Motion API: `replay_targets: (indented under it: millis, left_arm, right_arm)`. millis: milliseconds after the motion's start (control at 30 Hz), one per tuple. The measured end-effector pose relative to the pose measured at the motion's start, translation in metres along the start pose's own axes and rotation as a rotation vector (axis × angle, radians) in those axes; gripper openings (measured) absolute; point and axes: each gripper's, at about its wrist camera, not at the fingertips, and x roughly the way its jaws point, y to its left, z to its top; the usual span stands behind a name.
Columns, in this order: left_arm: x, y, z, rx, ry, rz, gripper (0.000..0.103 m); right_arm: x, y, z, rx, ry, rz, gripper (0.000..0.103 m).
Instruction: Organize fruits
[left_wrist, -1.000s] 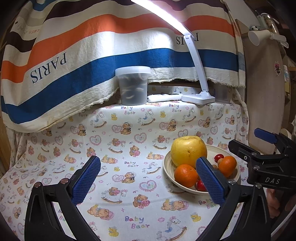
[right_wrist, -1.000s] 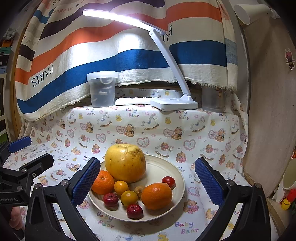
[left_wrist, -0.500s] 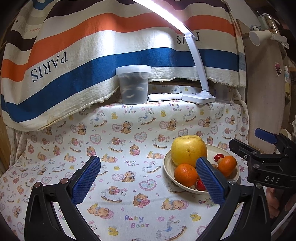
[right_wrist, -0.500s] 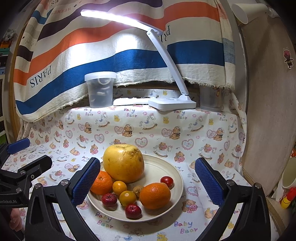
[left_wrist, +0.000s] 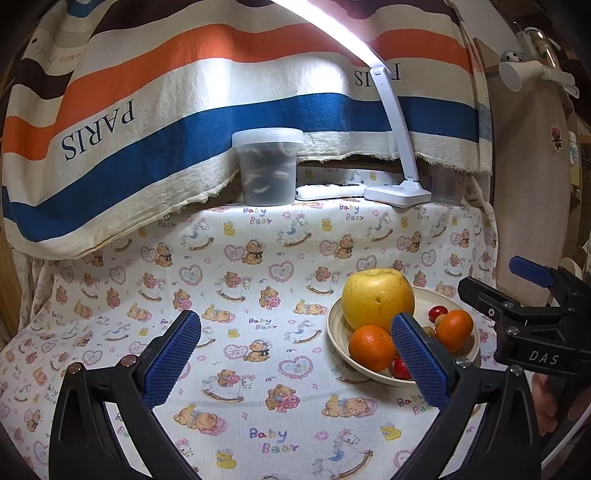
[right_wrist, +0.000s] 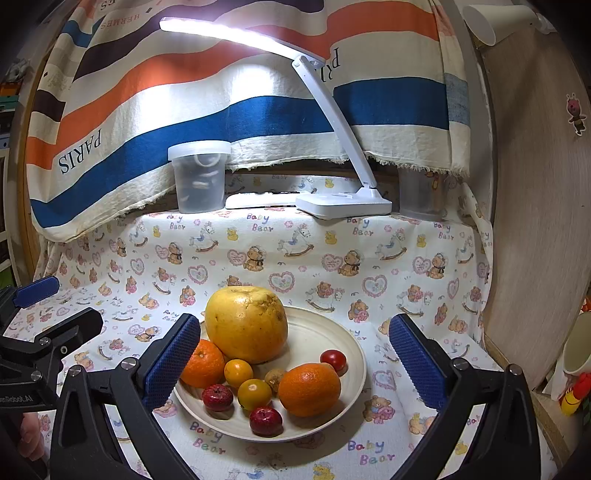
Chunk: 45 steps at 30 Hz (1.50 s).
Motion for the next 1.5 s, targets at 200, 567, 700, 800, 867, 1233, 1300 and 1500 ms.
replay_targets:
  millis: [200, 567, 700, 800, 867, 1233, 1300, 1500]
  left_arm:
    - [-0.0001, 0.0000, -0.0001, -0.002, 0.000, 0.000, 0.102]
    - [0.0008, 0.0016, -0.0003, -0.002, 0.000, 0.000, 0.102]
    - [0.0007, 0.0026, -0.0011, -0.006, 0.001, 0.003, 0.102]
    - [0.0014, 0.0039, -0.0014, -0.008, 0.005, 0.003, 0.102]
    - [0.0013, 0.0033, -0.0011, -0.007, 0.004, 0.003, 0.102]
    - [0.0010, 0.0030, -0.0006, -0.005, 0.004, 0.003, 0.102]
    - [0.0010, 0.0033, -0.0003, -0.005, 0.000, 0.005, 0.102]
    - [0.0011, 0.0034, -0.0004, -0.005, -0.001, 0.004, 0.102]
  right_arm:
    - [0.0001, 0.0004, 0.0001, 0.002, 0.002, -0.001, 0.103]
    - [0.0010, 0.0009, -0.0001, 0.003, 0.003, -0.002, 0.103]
    - [0.0002, 0.0002, -0.0005, 0.004, 0.002, -0.008, 0.103]
    - [0.0004, 0.0003, -0.0010, 0.003, 0.004, -0.007, 0.103]
    - [0.0007, 0.0003, -0.0002, 0.005, 0.003, -0.009, 0.103]
    - [0.0005, 0.0006, -0.0008, 0.005, 0.004, -0.009, 0.103]
    - [0.0012, 0.0006, -0.0005, 0.005, 0.004, -0.009, 0.103]
    - [0.0019, 0.0005, -0.0006, 0.005, 0.005, -0.008, 0.103]
